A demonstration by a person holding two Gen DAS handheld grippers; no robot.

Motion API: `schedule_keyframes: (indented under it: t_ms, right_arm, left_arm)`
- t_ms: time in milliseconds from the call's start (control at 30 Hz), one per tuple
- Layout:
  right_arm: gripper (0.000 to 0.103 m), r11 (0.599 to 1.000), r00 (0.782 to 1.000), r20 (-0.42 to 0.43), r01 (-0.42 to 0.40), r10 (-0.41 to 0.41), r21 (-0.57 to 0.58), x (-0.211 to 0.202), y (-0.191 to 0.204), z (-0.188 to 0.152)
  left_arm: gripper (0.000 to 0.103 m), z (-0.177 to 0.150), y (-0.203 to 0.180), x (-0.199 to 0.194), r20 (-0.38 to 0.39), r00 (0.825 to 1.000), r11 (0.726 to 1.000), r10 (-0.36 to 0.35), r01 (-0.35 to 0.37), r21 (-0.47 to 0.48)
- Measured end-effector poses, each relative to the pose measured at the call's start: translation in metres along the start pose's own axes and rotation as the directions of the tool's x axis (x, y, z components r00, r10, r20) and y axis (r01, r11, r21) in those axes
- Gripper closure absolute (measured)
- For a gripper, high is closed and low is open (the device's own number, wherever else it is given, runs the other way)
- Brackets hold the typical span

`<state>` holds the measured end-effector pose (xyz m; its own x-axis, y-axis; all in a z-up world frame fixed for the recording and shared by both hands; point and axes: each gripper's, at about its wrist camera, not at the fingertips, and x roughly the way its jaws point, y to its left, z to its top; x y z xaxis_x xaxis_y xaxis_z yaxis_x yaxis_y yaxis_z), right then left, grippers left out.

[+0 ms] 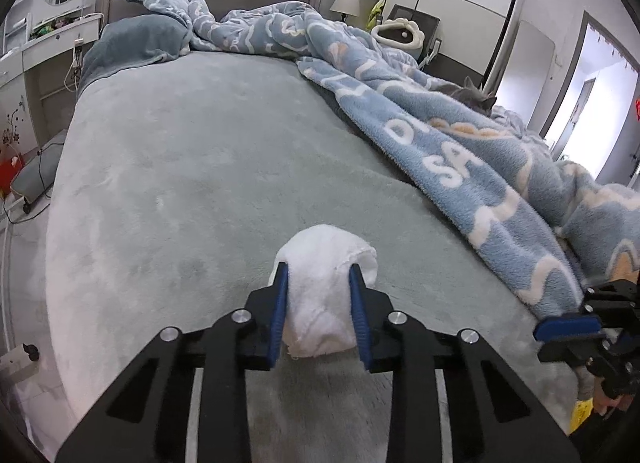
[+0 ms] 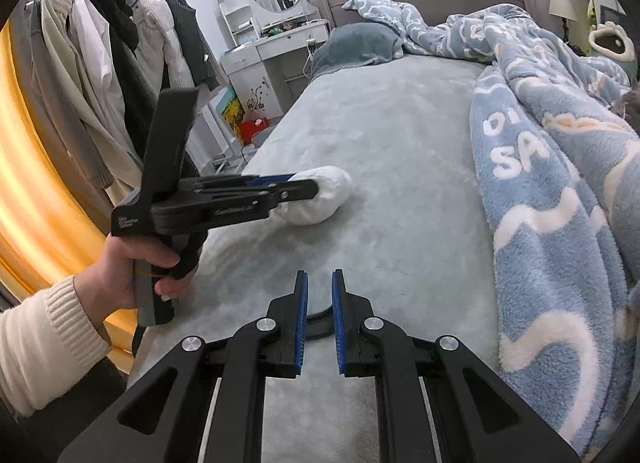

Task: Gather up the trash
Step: 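Carry the white ball with the left tool over the teal bin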

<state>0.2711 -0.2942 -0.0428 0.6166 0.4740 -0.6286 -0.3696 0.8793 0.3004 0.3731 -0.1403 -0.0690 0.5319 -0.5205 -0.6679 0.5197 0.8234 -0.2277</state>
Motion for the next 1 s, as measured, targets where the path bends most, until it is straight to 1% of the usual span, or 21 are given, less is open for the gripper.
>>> schedule_keyframes:
  t_ms: [67, 133, 333, 433, 500, 533, 567, 600, 700, 733, 867, 933, 1000]
  right_arm:
    - [0.091, 1.000, 1.000, 0.006, 0.005, -0.005, 0.000, -0.003, 0.001, 0.002]
    - [0.091, 1.000, 1.000, 0.014, 0.016, -0.016, -0.004, -0.006, 0.003, 0.004]
    - [0.091, 1.000, 0.999, 0.053, 0.008, -0.008, 0.007, -0.017, 0.007, 0.013]
    - [0.091, 1.000, 1.000, 0.009, -0.008, 0.008, 0.030, -0.010, 0.005, 0.013]
    - [0.086, 1.000, 0.999, -0.028, 0.017, -0.017, 0.008, -0.002, 0.008, 0.009]
    - [0.063, 1.000, 0.999, -0.041, 0.026, -0.026, -0.010, 0.001, 0.011, 0.007]
    - [0.030, 0.998, 0.998, -0.048, 0.045, -0.047, -0.033, 0.004, 0.014, 0.004]
    - [0.024, 0.997, 0.997, -0.045, 0.058, -0.061, -0.058, 0.006, 0.017, 0.002]
    - [0.024, 0.994, 0.996, -0.051, 0.063, -0.068, -0.094, 0.014, 0.022, -0.002]
    - [0.025, 0.992, 0.995, -0.055, 0.077, -0.083, -0.103, 0.017, 0.022, -0.004]
    - [0.032, 0.988, 0.989, -0.084, 0.109, -0.119, -0.114, 0.030, 0.023, -0.012]
    - [0.033, 0.985, 0.987, -0.097, 0.114, -0.127, -0.131, 0.036, 0.027, -0.015]
    - [0.034, 0.976, 0.982, -0.113, 0.131, -0.152, -0.173, 0.044, 0.034, -0.018]
  left_arm:
    - [0.074, -0.001, 0.001, -0.008, 0.006, 1.000, 1.000, -0.007, 0.007, -0.015]
    - [0.077, -0.002, -0.002, -0.017, 0.013, 1.000, 1.000, 0.001, -0.001, -0.012]
    - [0.078, -0.005, -0.010, -0.045, 0.031, 0.999, 1.000, -0.011, 0.011, -0.011]
    - [0.078, -0.009, -0.012, -0.061, 0.032, 0.999, 1.000, 0.008, -0.008, -0.005]
    - [0.078, -0.012, -0.012, -0.070, 0.026, 0.999, 1.000, 0.023, -0.023, 0.005]
    - [0.078, -0.013, -0.012, -0.073, 0.024, 0.999, 1.000, 0.026, -0.026, 0.007]
    - [0.078, -0.015, -0.011, -0.079, 0.024, 0.999, 0.999, 0.032, -0.033, 0.010]
    - [0.078, -0.017, -0.010, -0.085, 0.026, 0.999, 0.999, 0.038, -0.038, 0.010]
    - [0.078, -0.020, -0.004, -0.100, 0.033, 0.998, 0.999, 0.047, -0.047, -0.005]
    - [0.078, -0.020, -0.002, -0.106, 0.036, 0.998, 0.999, 0.053, -0.052, -0.012]
    - [0.078, -0.026, 0.005, -0.121, 0.041, 0.997, 0.997, 0.061, -0.059, -0.055]
    - [0.078, -0.031, 0.008, -0.128, 0.034, 0.996, 0.995, 0.083, -0.081, -0.057]
    - [0.078, -0.035, 0.008, -0.133, 0.027, 0.994, 0.994, 0.103, -0.102, -0.050]
